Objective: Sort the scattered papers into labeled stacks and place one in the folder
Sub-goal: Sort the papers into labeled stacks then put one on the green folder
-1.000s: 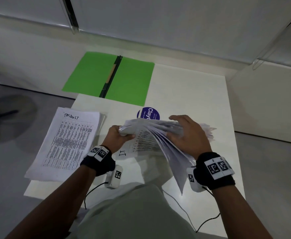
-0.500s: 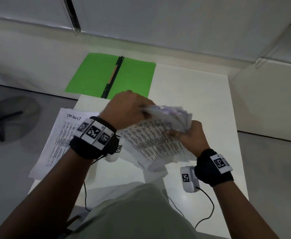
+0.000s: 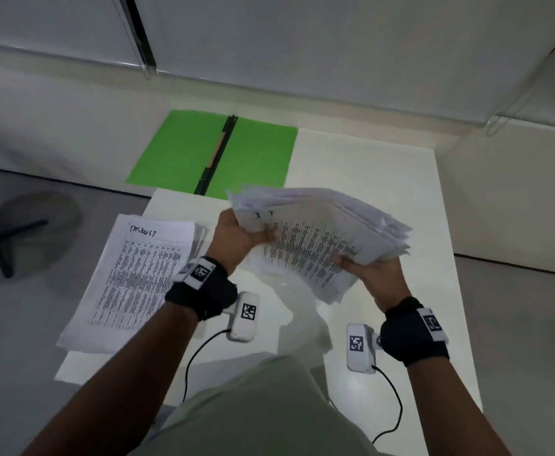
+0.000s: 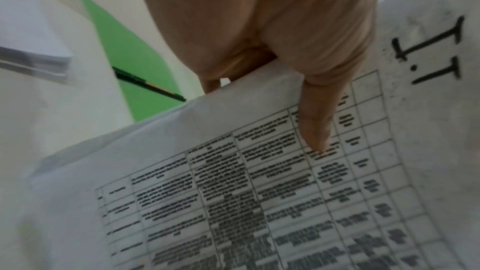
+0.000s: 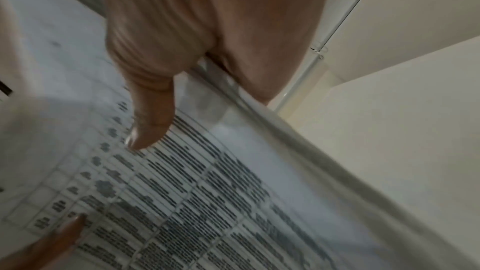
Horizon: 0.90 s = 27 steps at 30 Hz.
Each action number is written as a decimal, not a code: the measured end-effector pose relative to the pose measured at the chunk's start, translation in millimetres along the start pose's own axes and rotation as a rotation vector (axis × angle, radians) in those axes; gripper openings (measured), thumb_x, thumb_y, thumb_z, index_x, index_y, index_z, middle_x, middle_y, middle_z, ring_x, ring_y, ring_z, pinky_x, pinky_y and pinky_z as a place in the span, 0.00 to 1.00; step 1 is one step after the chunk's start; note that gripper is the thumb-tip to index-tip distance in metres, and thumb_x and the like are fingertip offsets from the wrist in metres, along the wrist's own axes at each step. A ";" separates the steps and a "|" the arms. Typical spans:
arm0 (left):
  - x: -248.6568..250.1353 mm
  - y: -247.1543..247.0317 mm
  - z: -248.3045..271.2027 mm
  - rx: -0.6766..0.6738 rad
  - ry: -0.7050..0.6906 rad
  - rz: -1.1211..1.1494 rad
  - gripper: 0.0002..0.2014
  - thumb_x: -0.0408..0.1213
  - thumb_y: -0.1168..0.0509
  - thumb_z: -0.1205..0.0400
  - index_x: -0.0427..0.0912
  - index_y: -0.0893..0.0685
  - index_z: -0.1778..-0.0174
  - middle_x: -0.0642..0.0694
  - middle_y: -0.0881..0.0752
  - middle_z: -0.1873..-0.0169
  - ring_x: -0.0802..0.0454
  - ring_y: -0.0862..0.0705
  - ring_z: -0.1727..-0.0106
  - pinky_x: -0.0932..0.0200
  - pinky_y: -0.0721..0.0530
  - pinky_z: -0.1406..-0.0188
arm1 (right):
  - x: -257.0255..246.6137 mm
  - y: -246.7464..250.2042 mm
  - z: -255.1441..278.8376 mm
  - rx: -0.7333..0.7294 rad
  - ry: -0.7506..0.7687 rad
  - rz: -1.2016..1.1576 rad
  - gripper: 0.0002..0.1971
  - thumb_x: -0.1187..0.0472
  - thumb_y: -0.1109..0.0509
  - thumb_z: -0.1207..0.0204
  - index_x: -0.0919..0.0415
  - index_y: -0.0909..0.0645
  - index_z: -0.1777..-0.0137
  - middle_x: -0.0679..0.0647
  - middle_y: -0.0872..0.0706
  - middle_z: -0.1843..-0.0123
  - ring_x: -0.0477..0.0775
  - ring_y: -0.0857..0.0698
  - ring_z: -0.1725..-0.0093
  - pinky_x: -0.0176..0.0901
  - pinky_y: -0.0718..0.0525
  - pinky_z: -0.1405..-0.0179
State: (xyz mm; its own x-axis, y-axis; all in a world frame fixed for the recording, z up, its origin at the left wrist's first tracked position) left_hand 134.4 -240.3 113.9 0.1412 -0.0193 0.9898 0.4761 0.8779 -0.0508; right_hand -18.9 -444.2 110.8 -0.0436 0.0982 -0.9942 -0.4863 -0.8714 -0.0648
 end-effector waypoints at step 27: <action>26.1 1.9 7.8 0.280 -0.119 0.143 0.31 0.56 0.23 0.32 0.25 0.21 0.64 0.29 0.18 0.67 0.35 0.17 0.63 0.35 0.15 0.55 | 10.7 -9.5 -0.4 0.028 -0.008 -0.006 0.23 0.76 0.18 0.39 0.55 0.13 0.46 0.53 0.07 0.51 0.54 0.09 0.50 0.51 0.11 0.48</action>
State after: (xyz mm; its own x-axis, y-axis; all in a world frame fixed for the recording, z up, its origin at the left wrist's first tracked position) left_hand 132.2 -235.4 140.7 0.0792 0.1554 0.9847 0.1990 0.9654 -0.1684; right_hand -14.4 -435.1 100.7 -0.0473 0.1075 -0.9931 -0.5112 -0.8567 -0.0684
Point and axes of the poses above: each hand's wrist, its own z-axis away from the middle knuckle, its own y-axis out of the back of the hand, x = y × z, the point moved 7 cm from there along -z, towards the middle knuckle
